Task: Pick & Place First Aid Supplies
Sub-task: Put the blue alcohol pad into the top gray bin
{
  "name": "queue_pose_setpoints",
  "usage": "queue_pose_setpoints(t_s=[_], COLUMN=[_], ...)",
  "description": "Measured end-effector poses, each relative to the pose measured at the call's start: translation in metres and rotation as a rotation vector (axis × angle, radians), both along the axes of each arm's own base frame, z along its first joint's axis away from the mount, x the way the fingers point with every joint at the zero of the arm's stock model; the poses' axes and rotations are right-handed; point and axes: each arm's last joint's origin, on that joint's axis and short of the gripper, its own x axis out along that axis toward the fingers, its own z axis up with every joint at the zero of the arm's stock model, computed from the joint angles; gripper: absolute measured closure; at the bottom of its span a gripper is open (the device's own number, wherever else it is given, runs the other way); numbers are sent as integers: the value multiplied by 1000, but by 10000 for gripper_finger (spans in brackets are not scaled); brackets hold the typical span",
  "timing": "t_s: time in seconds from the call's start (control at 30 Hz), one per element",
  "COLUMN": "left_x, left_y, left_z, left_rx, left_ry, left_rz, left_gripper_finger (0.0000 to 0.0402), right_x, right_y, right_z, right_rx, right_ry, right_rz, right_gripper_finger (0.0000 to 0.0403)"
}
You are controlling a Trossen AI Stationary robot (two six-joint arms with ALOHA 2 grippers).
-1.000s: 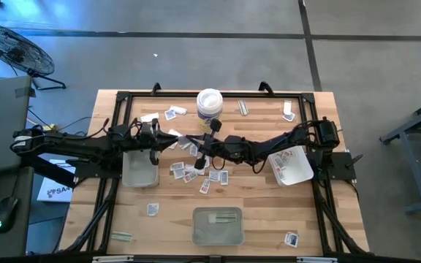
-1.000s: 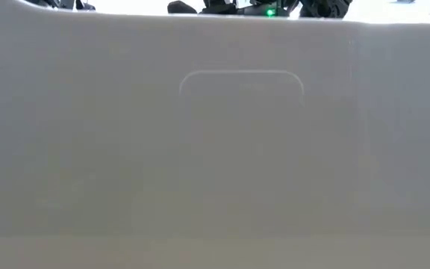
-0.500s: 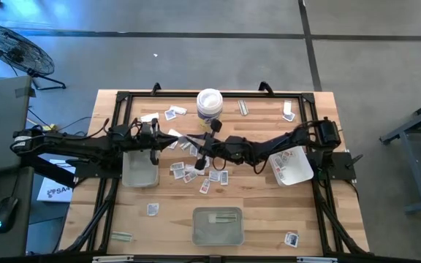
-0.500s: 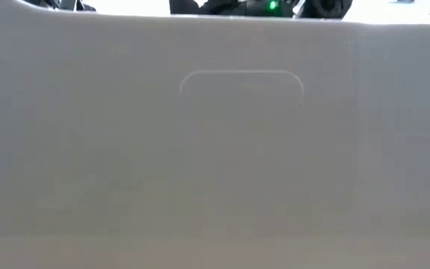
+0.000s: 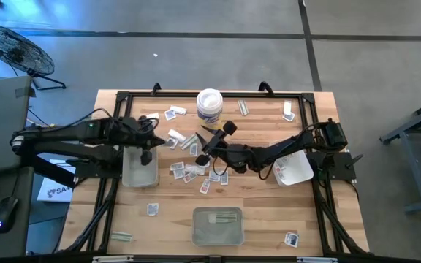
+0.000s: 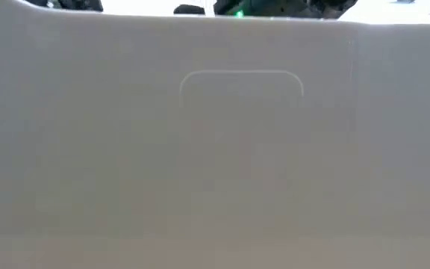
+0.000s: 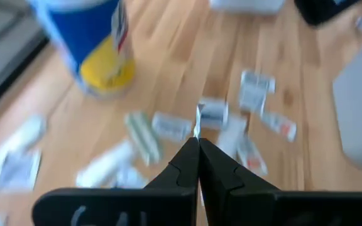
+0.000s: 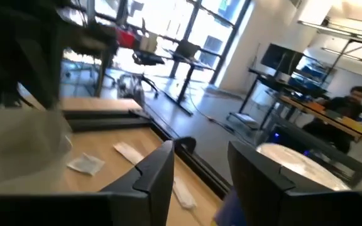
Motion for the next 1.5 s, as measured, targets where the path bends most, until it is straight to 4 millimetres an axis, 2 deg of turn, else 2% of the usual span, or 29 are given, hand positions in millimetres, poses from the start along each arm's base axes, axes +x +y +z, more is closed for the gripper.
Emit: queue_pose_setpoints(t_s=[0.23, 0.33, 0.47, 0.73, 0.93, 1.1, 1.23, 1.37, 1.5], left_x=[-23, -30, -34, -14, 3, 16, 26, 28, 29], left_y=[-16, -20, -18, -20, -19, -20, -21, -22, -24], left_z=[7, 0, -21, -62, -79, -91, -100, -103, -85], left_rx=[-163, -235, -241, -200, -72, -27, -22, -21, -63], left_ry=[226, 338, 501, 640, 743, 781, 794, 827, 878], left_rz=[60, 117, 275, 328, 379, 402, 403, 401, 367], left_gripper_finger=[401, 402, 401, 401, 398, 374, 336, 295, 280], right_x=[0, 1, 2, 3, 4, 4, 4, 4, 4], right_y=[-8, -14, -19, -24, -23, -23, -22, -21, -18], right_z=[-13, -17, -19, -19, -19, -19, -19, -19, -19], right_rx=[90, 134, 175, 207, 212, 227, 236, 241, 239], right_ry=[55, 66, 60, 45, 47, 37, 35, 37, 39], right_rz=[-4, 31, 96, 129, 153, 160, 178, 198, 204], right_gripper_finger=[268, 275, 281, 281, 281, 281, 281, 281, 281])
